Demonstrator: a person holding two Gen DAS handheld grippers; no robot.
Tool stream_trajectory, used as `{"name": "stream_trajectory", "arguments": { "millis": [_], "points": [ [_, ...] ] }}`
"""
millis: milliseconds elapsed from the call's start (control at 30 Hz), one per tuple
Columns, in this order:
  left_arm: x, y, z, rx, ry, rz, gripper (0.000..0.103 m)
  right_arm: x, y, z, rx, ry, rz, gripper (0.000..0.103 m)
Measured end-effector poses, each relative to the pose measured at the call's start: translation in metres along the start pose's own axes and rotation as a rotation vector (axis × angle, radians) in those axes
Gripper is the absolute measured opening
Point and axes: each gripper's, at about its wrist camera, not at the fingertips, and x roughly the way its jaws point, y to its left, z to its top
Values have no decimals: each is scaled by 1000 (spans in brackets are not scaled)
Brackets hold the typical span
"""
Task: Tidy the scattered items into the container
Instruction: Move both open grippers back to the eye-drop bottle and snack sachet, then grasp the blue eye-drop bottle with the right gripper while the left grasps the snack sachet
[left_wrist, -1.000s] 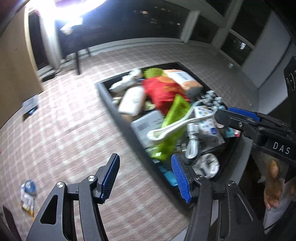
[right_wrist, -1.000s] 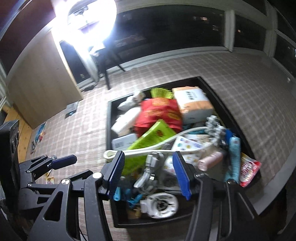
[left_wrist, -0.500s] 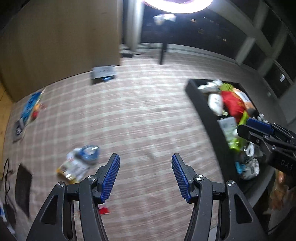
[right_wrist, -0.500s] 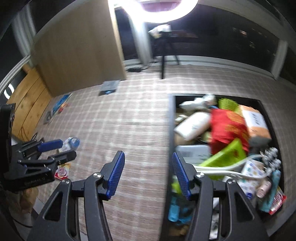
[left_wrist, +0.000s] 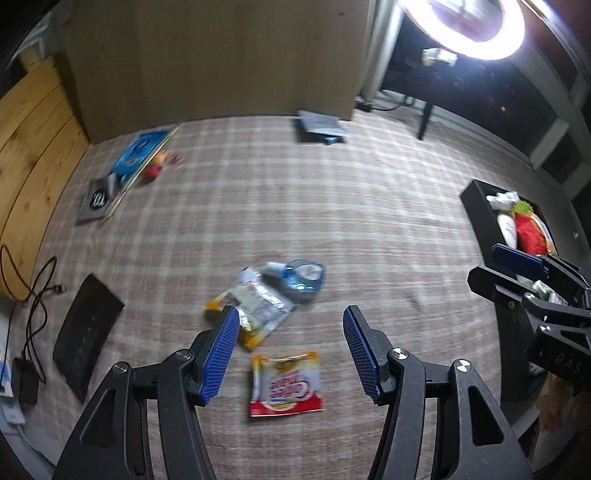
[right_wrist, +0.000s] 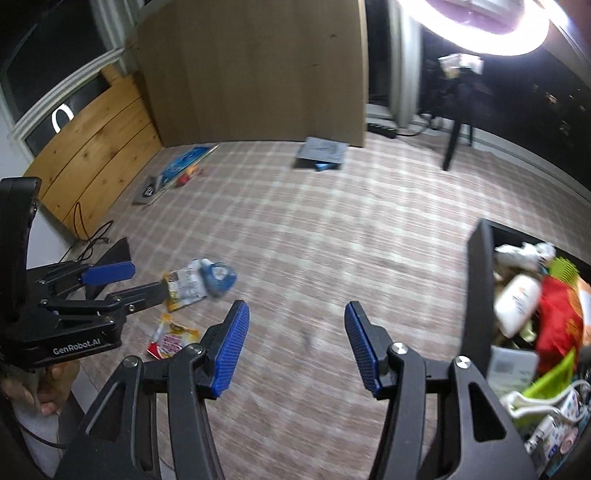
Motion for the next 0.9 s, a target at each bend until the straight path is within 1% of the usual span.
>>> {"name": "stream_trajectory", "arguments": {
  "millis": [100, 200, 333, 500, 533, 567, 667, 700, 767, 900],
  "points": [
    [8, 15, -1, -36, 10, 13, 56, 15, 10, 9, -23, 16, 7, 53],
    [23, 34, -2, -95, 41, 27, 56, 34, 19, 17, -63, 48, 43, 53],
    [41, 46, -6, -131, 86, 14, 54, 61, 35, 24, -145, 97, 61, 53],
    [58, 44, -10, -114, 117, -2, 57, 95, 58, 28, -257, 155, 79, 53],
    [60, 43, -11, -109, 123, 7, 55, 100, 62, 28, -275, 163, 76, 53],
    [63, 44, -12, -108, 128, 16, 55, 106, 65, 29, -292, 172, 72, 53],
    [70, 51, -13, -133, 144, 1, 55, 117, 66, 31, -312, 192, 74, 53],
    [71, 52, -14, -131, 137, 8, 55, 120, 66, 32, -316, 195, 75, 53],
    [72, 51, -13, -113, 131, 33, 53, 126, 68, 33, -332, 201, 74, 53],
    [74, 49, -9, -77, 119, 47, 55, 137, 67, 36, -348, 222, 65, 53]
  ]
}}
